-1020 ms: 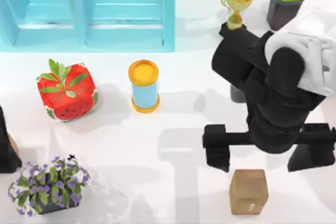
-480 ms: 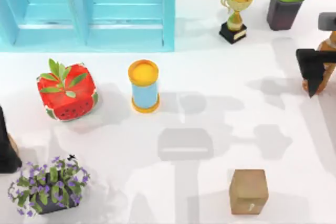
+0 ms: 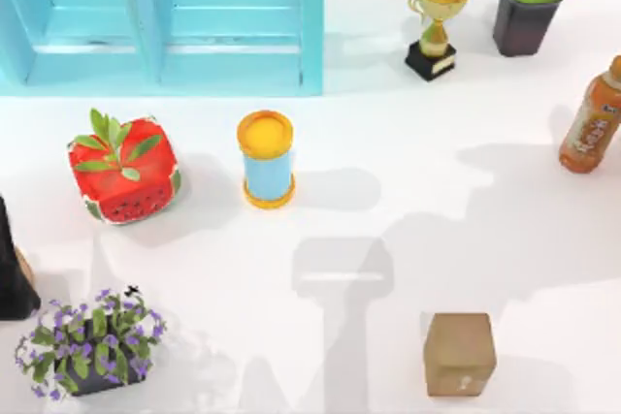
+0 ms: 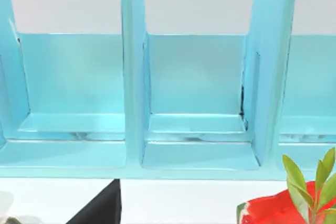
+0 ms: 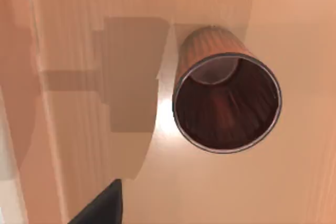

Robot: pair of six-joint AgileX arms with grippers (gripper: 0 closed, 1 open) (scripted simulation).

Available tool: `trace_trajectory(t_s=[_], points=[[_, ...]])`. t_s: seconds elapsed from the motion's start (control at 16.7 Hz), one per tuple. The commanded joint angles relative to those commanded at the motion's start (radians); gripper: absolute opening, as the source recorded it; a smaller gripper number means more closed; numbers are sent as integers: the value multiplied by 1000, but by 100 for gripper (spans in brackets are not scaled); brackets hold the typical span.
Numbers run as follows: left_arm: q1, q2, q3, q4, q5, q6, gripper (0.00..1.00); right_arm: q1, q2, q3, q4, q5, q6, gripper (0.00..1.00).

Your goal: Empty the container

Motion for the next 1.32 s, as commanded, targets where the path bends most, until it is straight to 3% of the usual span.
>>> trace_trajectory(t_s=[0.54,1.32], points=[[0,0,0,0,0,0,100,-36,-3,-9,23,1,-37,100],[0,0,0,0,0,0,100,-34,50,-311,376,1,-34,100]])
